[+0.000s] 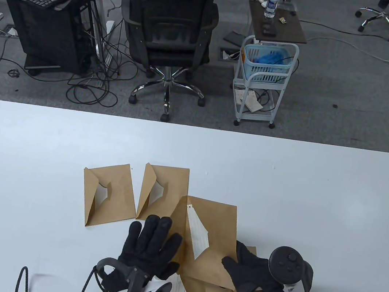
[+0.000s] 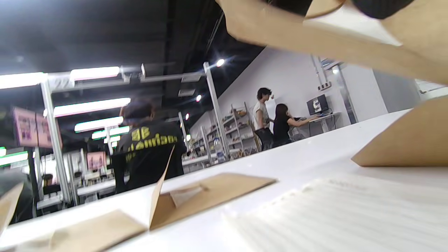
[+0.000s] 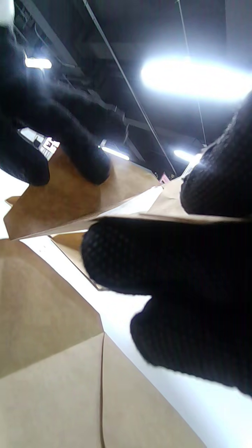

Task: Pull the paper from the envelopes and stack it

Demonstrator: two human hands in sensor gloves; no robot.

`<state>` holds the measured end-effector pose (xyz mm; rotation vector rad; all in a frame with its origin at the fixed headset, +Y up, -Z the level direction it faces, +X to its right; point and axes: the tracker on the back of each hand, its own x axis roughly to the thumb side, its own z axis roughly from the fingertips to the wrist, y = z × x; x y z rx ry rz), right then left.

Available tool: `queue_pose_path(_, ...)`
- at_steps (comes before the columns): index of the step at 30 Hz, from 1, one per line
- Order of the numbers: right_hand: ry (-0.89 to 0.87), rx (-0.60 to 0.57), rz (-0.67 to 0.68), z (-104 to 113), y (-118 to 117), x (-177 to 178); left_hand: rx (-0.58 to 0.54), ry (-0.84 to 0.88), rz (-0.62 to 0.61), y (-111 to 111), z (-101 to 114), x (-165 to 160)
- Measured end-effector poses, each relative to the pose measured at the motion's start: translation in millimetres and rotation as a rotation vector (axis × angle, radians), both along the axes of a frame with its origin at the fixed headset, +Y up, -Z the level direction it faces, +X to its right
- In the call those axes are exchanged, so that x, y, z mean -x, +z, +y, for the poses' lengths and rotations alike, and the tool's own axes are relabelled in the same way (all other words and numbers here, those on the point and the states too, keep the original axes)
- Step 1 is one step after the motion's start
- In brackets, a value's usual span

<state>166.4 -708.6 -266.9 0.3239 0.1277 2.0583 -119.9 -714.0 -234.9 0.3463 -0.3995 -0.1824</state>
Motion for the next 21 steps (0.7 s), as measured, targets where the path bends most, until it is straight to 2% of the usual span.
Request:
queue_pose_path(5,-0.122,0.077,0.071,-4,0,1,0.143,0.101,0.021,-9,-6,8)
queue_pose_path(11,-0.226,0.146,0.086,-11,-1,-5,0.175,0.170,-0.052,-7,-5,4)
queue_pose_path(21,-0.342,0.228,0.171,-21,-4,-1,0.344,0.535,-0.073,-14,-1,18)
